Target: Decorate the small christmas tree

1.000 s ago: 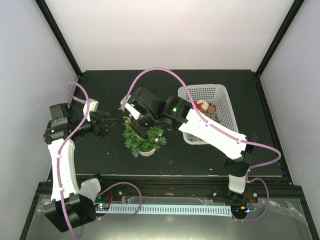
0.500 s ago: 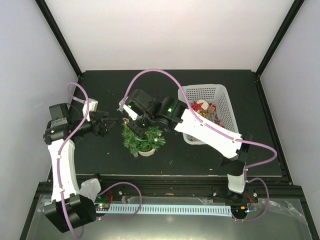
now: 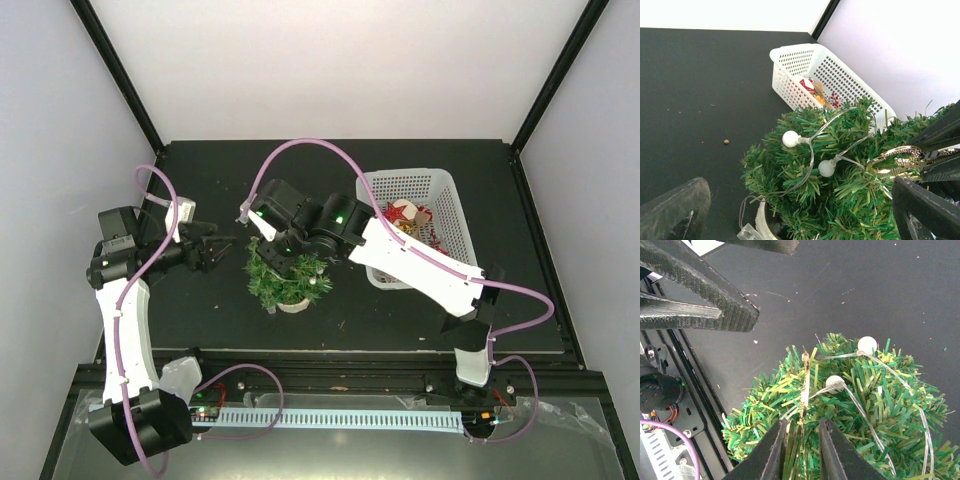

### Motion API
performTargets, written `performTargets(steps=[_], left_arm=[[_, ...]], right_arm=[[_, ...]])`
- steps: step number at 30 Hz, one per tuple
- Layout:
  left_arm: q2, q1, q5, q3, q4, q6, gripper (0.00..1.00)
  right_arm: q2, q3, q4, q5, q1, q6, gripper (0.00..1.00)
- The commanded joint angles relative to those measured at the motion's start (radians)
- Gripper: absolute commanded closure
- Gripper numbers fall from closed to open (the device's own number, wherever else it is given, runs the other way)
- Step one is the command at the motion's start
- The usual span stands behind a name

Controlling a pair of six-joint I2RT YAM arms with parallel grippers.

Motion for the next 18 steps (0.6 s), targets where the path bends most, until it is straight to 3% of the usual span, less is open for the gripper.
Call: performTargets(steps=[1, 18], left_arm=[[-0.014, 0.006, 0.005, 0.005, 0.011, -0.002, 0.01], [-0.026, 0.007, -0.002, 0.002, 0.019, -0.013, 0.01]], right_arm=[[-0.018, 0.004, -0.017, 0.025, -0.006, 0.004, 0.78], [-0.091, 0.010, -0.021, 0.089, -0.013, 0.010, 0.77]])
